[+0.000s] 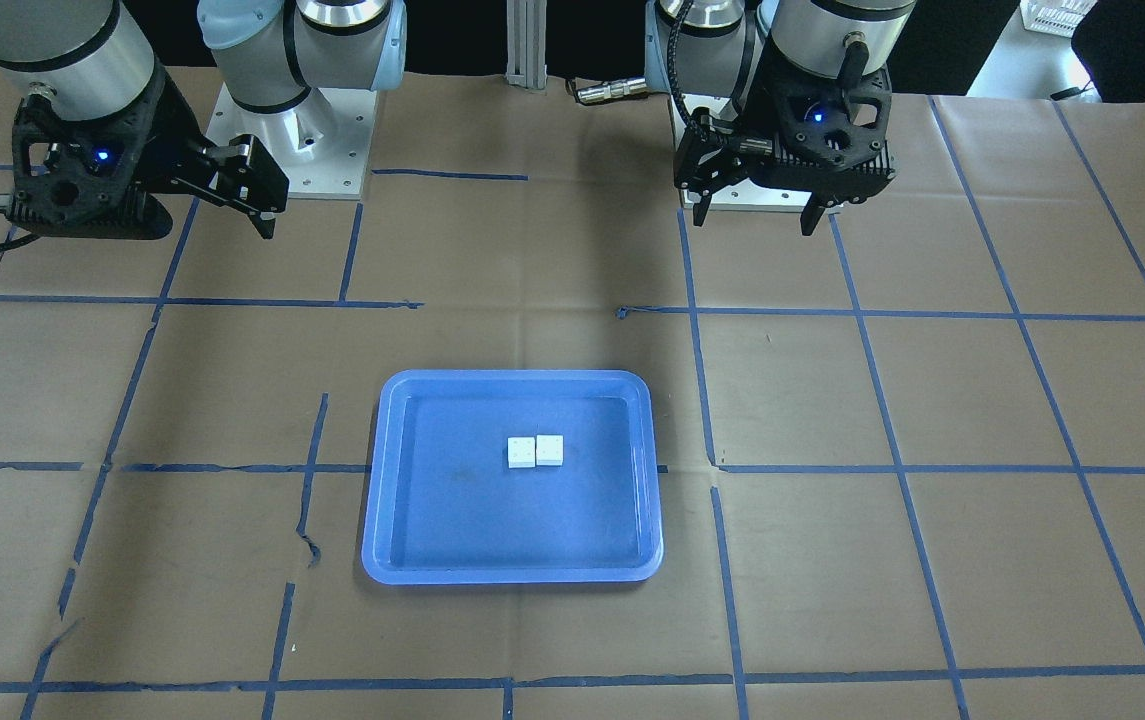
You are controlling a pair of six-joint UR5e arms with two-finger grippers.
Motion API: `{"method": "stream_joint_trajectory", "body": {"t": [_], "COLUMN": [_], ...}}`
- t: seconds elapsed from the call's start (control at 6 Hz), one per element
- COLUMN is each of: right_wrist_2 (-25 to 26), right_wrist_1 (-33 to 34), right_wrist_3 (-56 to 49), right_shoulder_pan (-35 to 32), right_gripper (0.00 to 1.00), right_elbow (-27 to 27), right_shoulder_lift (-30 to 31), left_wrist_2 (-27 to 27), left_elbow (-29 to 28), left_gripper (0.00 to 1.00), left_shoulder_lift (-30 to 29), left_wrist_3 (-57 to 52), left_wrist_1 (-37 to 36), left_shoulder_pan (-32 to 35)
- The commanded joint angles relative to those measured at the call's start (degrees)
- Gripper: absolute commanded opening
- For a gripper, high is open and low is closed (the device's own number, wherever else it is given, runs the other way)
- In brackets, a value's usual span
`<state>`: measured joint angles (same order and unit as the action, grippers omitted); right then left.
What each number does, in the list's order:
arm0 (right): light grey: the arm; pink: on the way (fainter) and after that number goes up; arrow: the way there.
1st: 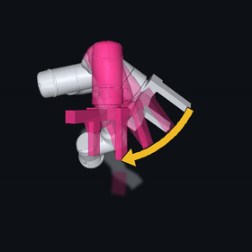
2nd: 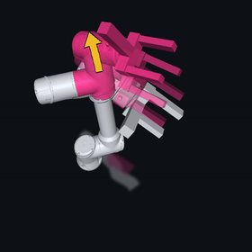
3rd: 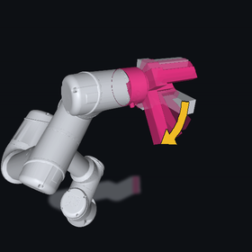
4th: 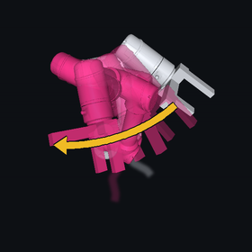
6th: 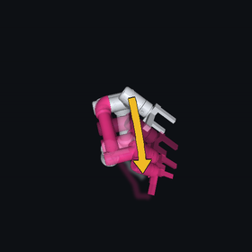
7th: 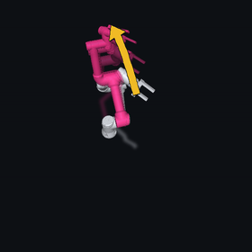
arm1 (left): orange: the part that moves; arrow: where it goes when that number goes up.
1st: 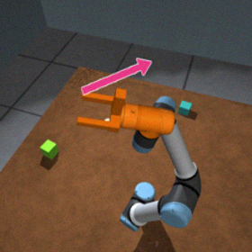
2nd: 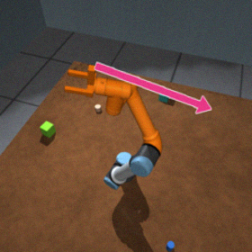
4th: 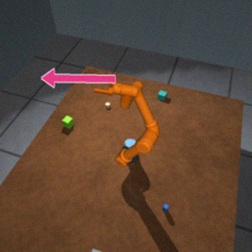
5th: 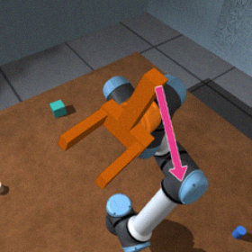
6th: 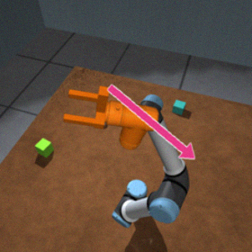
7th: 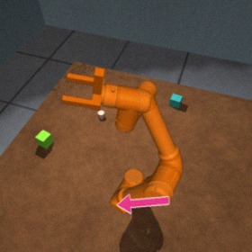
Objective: Assemble white blocks and place on blue tray
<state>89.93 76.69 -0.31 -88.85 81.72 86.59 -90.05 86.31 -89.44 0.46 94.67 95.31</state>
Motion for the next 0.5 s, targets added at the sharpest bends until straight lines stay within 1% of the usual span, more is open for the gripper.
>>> {"method": "stream_joint_trajectory", "body": {"t": [0.0, 0.33], "right_wrist_2": [-0.02, -0.02], "right_wrist_1": [0.04, 0.04], "right_wrist_3": [0.04, 0.13], "right_shoulder_pan": [0.17, -0.18], "right_gripper": [1.00, 1.00], "right_elbow": [0.02, 0.02], "right_shoulder_lift": [0.33, 0.33], "left_wrist_2": [0.05, 0.05], "left_elbow": [0.26, 0.70], "left_gripper": [1.00, 1.00], "left_shoulder_lift": [-0.47, -0.20], "left_wrist_3": [-0.28, -0.28], "left_wrist_1": [-0.53, -0.28], "left_shoulder_pan": [0.31, 0.49]}}
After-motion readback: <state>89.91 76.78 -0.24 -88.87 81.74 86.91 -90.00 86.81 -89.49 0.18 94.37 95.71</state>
